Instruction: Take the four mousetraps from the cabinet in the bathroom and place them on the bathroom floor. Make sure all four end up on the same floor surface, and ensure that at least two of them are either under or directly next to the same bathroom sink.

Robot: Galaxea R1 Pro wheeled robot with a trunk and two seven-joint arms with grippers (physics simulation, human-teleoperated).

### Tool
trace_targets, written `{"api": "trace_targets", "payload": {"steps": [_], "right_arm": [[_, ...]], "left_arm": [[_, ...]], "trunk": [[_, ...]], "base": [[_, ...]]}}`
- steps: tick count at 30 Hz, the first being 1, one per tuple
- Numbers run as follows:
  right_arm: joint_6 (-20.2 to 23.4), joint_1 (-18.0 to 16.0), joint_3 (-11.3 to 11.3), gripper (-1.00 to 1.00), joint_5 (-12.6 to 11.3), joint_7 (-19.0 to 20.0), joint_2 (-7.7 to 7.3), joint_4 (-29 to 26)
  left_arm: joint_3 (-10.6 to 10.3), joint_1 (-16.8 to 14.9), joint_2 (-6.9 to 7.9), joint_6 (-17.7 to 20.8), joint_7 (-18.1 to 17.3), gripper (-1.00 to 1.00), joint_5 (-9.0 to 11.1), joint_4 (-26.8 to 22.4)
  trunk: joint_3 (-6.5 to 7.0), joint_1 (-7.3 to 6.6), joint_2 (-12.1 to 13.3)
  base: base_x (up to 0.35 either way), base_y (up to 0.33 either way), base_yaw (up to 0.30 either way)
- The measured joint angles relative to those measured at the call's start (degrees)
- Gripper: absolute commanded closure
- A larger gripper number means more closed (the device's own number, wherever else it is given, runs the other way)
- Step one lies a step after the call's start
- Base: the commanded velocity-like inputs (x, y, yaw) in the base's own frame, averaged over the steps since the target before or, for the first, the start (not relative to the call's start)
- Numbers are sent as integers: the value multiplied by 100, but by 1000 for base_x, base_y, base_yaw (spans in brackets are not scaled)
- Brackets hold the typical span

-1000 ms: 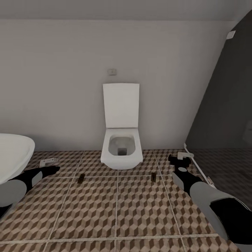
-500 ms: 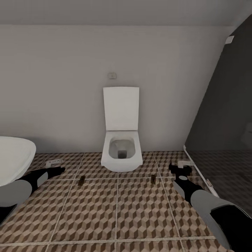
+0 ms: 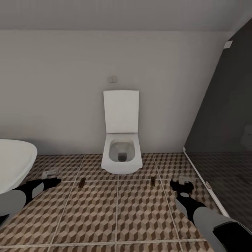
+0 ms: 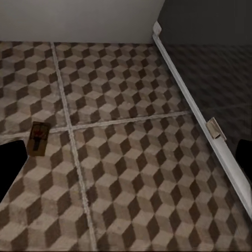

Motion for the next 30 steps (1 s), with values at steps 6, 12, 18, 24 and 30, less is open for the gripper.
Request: {"api": "trace_targets", "payload": {"steps": [6, 12, 18, 24, 30], "right_arm": [[-5, 255, 1, -100, 12, 4, 6, 171], [-8, 513, 7, -100, 20, 11, 18, 245], [-8, 667, 10, -100, 22, 13, 22, 264], [-14, 718, 12, -100, 24, 18, 19, 266], [-17, 729, 16, -100, 24, 38, 22, 274]], "left_arm": [[-1, 257, 0, -10, 44, -100, 0, -19], [-4, 482, -21, -16, 56, -100, 0, -31], [-2, 688, -34, -20, 59, -100, 0, -29], [-1, 847, -43, -29, 60, -100, 5, -32], [-1, 950, -49, -30, 60, -100, 8, -36]], "trunk": [[108, -132, 241], [215, -264, 481], [323, -395, 722], [431, -527, 963], [539, -659, 1203]], "base": [[0, 0, 0], [0, 0, 0], [0, 0, 0], [0, 0, 0], [0, 0, 0]]}}
